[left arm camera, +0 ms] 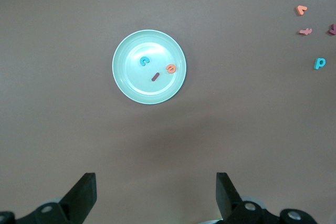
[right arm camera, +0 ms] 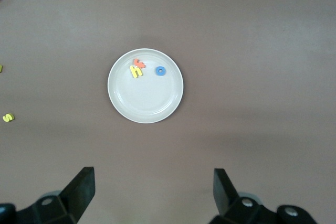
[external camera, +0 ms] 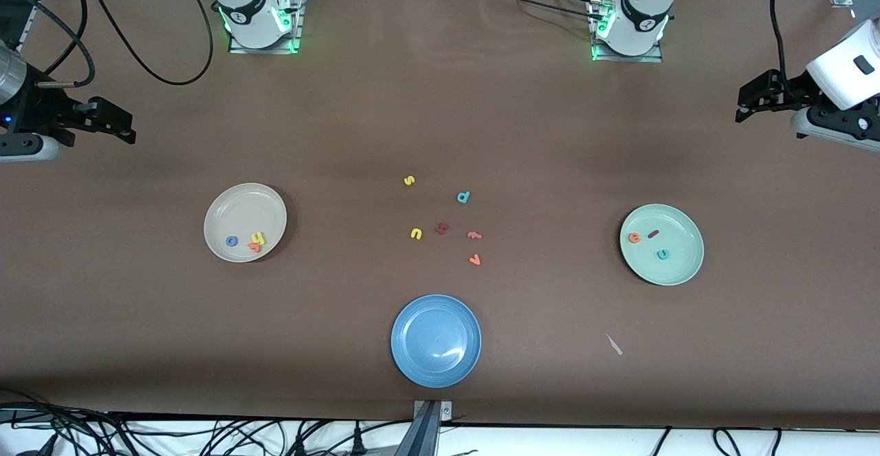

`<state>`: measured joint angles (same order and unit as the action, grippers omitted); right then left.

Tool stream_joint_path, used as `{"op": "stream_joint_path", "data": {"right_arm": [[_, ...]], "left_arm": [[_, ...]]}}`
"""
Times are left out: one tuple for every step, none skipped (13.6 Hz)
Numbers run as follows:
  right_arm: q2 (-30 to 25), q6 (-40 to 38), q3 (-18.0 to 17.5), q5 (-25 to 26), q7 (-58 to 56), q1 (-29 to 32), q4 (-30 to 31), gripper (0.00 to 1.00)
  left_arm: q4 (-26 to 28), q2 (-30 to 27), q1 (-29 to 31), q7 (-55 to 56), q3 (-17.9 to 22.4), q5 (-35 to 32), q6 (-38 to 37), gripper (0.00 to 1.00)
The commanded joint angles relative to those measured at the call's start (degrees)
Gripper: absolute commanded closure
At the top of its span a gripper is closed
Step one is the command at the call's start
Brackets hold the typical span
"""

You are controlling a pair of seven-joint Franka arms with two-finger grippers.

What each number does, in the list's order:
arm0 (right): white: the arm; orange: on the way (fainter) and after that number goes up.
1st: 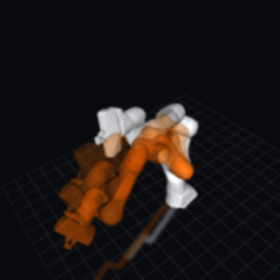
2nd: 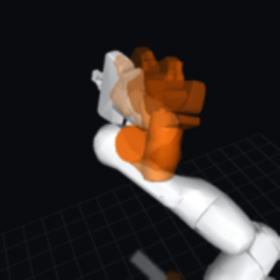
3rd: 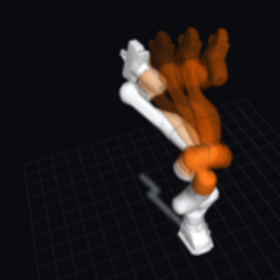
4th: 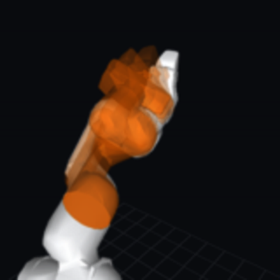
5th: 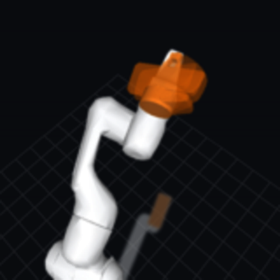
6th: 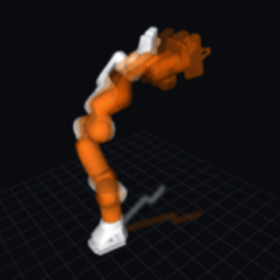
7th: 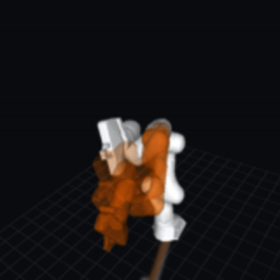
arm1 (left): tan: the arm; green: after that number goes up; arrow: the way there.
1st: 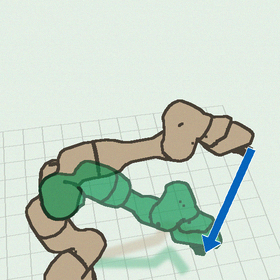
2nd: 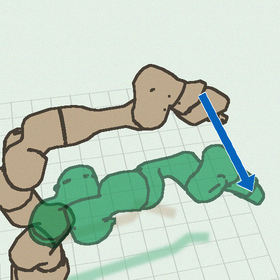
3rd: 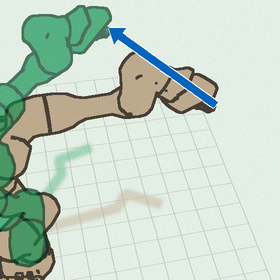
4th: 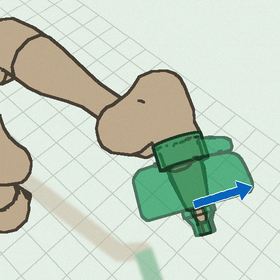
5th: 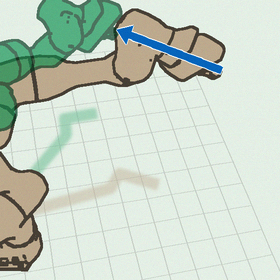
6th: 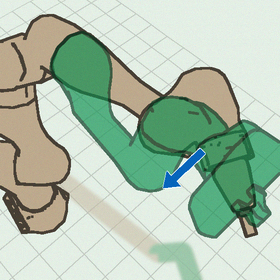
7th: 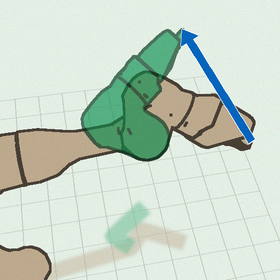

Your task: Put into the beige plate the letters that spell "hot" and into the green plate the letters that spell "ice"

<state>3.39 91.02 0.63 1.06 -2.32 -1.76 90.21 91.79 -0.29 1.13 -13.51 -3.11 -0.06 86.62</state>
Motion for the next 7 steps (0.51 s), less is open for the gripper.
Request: {"op": "stream_joint_path", "data": {"right_arm": [[0.0,0.3,-1.5,0.6,0.0,1.0,0.6,0.0],[0.6,0.0,-1.4,0.5,0.0,1.0,0.2,0.0],[1.0,0.0,-1.4,0.5,0.0,1.1,0.2,0.0],[1.1,0.0,-1.3,0.4,0.2,1.1,0.2,0.0],[1.1,0.2,-1.3,0.5,0.2,1.1,0.2,0.0],[1.0,0.2,-1.3,0.4,0.8,1.1,0.2,0.0],[1.0,0.2,-1.4,0.4,1.0,0.9,0.2,0.0]], "left_arm": [[1.6,-1.2,-0.7,0.7,0.0,-1.6,0.9,0.0],[1.4,-1.1,-1.0,0.7,0.0,-1.6,0.9,0.0],[1.2,-0.9,-1.7,0.7,0.5,-1.6,0.7,0.0],[1.1,-0.8,-1.8,0.7,0.6,-1.6,0.7,0.0],[1.2,-0.8,-1.8,0.7,0.6,-1.6,0.6,0.0],[1.2,-0.8,-1.8,0.7,0.6,-1.6,0.6,0.0],[1.1,-0.8,-1.8,0.7,0.6,-1.6,0.5,0.0]]}}
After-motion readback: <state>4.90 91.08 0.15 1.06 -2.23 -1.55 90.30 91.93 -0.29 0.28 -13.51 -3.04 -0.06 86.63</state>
